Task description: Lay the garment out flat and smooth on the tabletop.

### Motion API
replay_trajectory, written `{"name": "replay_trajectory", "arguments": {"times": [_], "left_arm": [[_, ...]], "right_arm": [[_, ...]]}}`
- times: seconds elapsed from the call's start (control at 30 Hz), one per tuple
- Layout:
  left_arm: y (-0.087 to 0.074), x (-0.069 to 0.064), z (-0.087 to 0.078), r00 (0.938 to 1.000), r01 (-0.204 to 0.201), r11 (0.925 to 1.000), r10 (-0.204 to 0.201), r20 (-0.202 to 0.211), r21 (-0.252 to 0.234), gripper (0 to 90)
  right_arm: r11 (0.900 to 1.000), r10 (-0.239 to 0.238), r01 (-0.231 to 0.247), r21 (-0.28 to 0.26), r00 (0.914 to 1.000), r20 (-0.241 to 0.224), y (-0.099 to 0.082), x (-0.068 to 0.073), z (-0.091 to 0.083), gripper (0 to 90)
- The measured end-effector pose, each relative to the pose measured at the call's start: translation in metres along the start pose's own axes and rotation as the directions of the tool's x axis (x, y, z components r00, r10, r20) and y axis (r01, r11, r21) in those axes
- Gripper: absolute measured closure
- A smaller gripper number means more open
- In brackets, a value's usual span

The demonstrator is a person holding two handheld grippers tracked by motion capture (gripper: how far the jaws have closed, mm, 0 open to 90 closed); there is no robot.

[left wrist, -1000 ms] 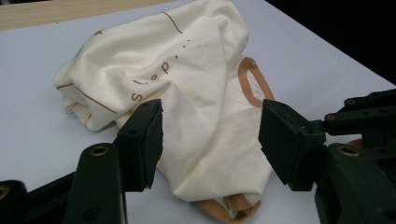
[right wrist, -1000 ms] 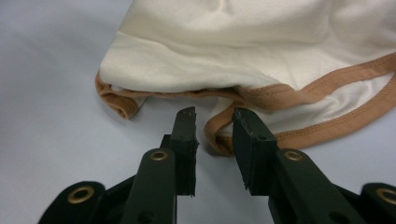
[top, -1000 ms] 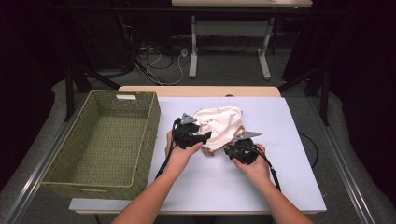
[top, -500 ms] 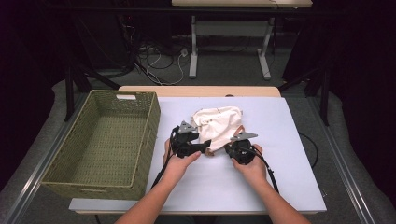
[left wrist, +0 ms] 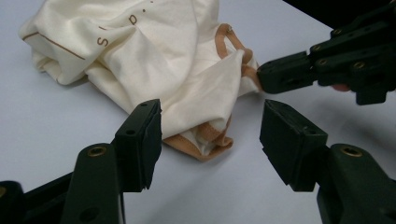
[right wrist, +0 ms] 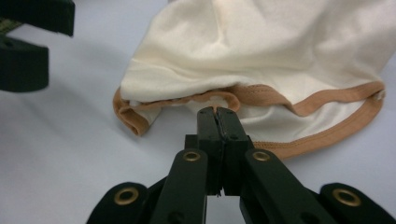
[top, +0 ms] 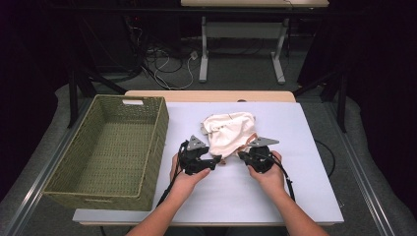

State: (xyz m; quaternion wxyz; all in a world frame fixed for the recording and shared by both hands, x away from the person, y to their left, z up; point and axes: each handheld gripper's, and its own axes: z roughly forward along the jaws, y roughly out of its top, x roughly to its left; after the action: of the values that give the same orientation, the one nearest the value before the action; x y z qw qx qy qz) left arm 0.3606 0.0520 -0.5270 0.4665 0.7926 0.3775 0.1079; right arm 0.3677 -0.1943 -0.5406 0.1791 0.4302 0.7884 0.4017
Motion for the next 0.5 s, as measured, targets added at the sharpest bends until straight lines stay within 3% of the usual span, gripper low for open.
{"name": "replay_trajectory", "arguments": {"times": [0.33, 0.5], "left_arm": [[-0.014, -0.012, 0.007, 0.9993, -0.028, 0.9992, 0.027, 0.024, 0.027, 41.7], [-0.016, -0.019, 0.013, 0.9972, -0.063, 0.997, 0.061, 0.042, 0.046, 44.1]], "right_arm": [[0.9987, 0.016, -0.016, -0.048, 0.9998, -0.008, 0.008, -0.008, -0.028, 89.7], [0.9977, 0.012, -0.011, -0.067, 0.9999, 0.009, 0.009, -0.014, -0.039, 89.6]]}}
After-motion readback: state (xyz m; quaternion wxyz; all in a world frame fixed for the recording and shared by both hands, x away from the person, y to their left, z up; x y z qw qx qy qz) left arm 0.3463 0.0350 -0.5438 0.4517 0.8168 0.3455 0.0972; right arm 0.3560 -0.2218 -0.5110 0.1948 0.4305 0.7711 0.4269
